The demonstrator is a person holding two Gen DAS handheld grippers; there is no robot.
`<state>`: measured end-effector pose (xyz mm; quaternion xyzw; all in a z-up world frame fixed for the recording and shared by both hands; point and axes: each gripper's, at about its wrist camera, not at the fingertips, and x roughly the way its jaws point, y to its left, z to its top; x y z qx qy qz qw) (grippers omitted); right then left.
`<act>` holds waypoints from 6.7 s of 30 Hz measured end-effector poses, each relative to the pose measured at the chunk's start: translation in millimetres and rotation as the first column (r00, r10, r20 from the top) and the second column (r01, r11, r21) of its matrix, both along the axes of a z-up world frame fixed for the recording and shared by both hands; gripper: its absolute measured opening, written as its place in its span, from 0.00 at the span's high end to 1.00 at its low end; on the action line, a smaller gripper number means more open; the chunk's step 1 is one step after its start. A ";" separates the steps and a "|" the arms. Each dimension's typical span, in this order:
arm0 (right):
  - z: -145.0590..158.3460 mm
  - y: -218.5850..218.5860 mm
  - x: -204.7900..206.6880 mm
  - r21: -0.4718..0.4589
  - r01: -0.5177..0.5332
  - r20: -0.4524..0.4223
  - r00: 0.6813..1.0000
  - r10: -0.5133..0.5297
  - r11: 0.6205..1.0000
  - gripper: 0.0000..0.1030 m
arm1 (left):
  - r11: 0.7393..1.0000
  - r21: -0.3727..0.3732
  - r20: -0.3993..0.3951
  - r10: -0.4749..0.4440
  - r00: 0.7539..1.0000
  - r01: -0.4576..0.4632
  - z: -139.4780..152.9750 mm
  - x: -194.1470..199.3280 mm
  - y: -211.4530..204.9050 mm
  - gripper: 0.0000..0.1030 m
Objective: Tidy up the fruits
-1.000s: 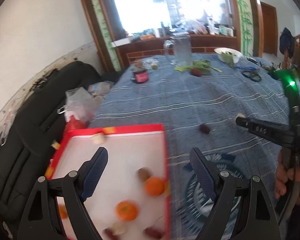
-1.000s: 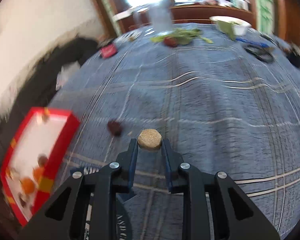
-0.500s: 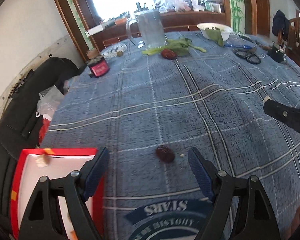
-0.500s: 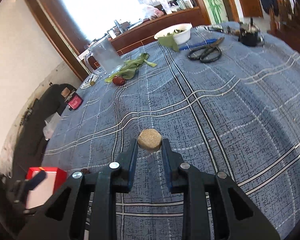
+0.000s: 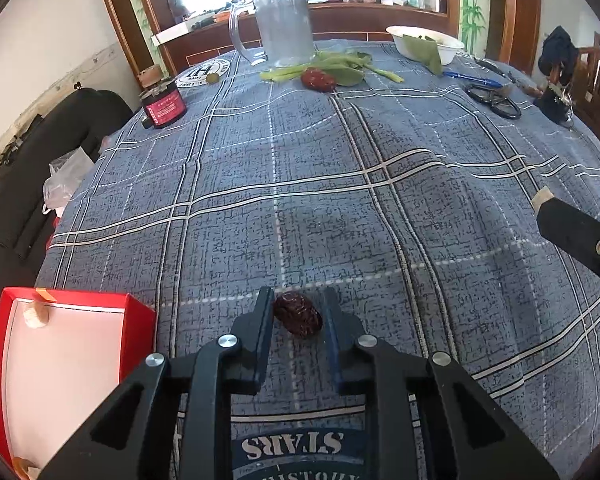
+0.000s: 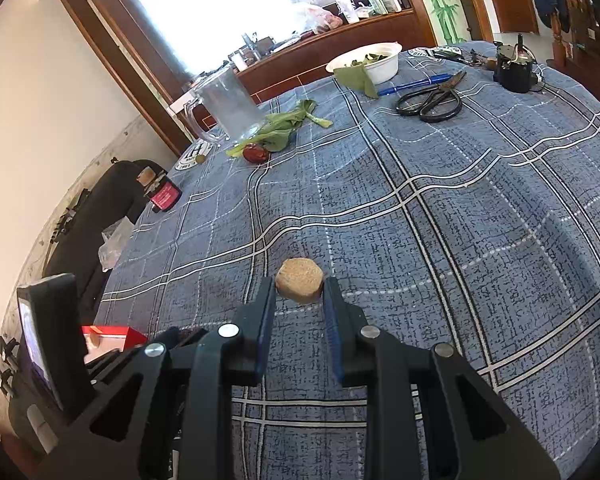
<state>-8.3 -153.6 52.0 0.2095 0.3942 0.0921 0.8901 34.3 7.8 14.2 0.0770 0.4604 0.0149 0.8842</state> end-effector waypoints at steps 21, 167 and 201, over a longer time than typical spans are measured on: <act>11.7 -5.1 -8.1 -0.017 0.033 0.107 0.994 -0.031 0.999 0.74 | 0.995 -0.075 0.315 -0.034 0.949 0.061 124.4 -138.5 46.2 0.78; 81.4 15.5 -244.1 -0.296 0.062 0.448 0.890 0.081 0.953 0.00 | 0.999 -0.049 0.444 0.011 0.896 0.011 114.0 -283.5 51.4 0.00; 96.3 142.6 -324.8 -0.406 -0.078 0.469 0.837 0.281 0.910 0.00 | 0.980 -0.093 0.539 0.199 0.819 -0.176 111.8 -348.8 144.5 0.00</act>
